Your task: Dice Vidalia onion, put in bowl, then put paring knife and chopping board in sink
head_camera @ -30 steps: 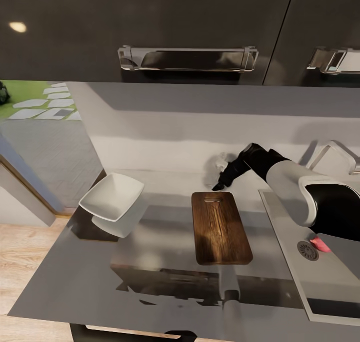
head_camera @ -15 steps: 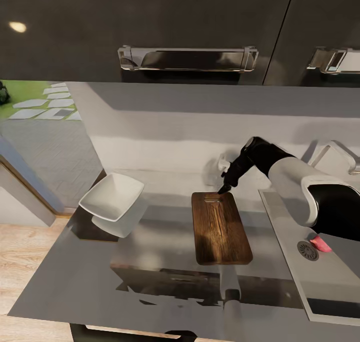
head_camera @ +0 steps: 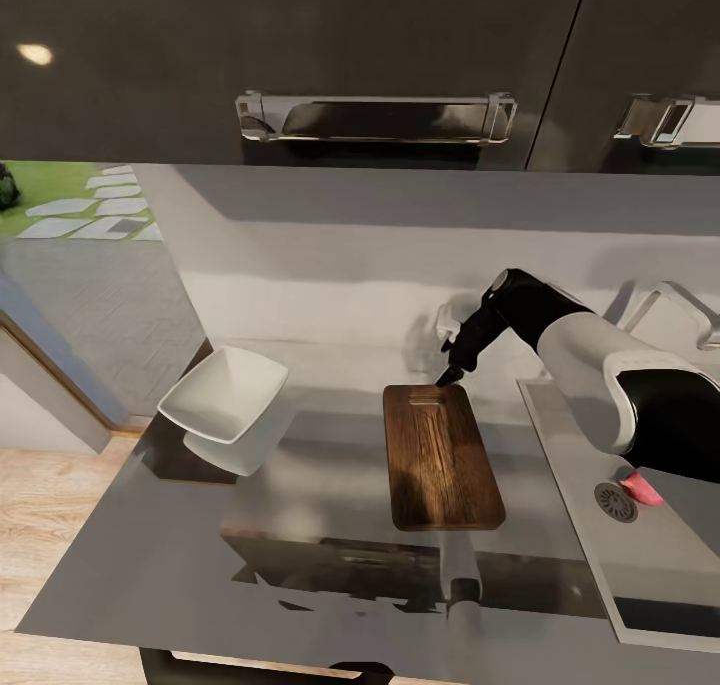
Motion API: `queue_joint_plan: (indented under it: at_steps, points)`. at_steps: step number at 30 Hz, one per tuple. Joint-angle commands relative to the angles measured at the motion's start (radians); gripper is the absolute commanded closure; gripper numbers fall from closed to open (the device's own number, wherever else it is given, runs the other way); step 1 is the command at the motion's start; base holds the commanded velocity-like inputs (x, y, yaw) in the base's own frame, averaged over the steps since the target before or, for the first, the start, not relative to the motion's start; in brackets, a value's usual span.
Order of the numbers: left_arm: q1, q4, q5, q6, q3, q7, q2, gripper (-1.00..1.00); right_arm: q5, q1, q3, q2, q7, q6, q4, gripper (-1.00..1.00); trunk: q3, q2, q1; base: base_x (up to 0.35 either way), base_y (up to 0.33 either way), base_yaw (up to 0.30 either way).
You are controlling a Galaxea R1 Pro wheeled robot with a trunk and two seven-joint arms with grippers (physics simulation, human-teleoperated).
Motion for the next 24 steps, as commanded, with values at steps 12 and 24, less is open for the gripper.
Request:
queue_joint_plan:
  at_steps: [12,24]
  points:
    - [-0.001,0.004,0.0,-0.007,0.0,0.002,0.0,-1.0,-0.004,0.0,0.008,0.0,0.003,0.012,-0.008,-1.0,-0.011,-0.002,0.001,0.0,0.0,0.0]
    - [-0.001,0.001,0.0,-0.006,0.001,0.002,0.0,-1.0,-0.004,0.0,0.008,-0.001,-0.002,0.011,-0.008,-1.0,-0.029,-0.002,0.001,0.0,0.0,0.0]
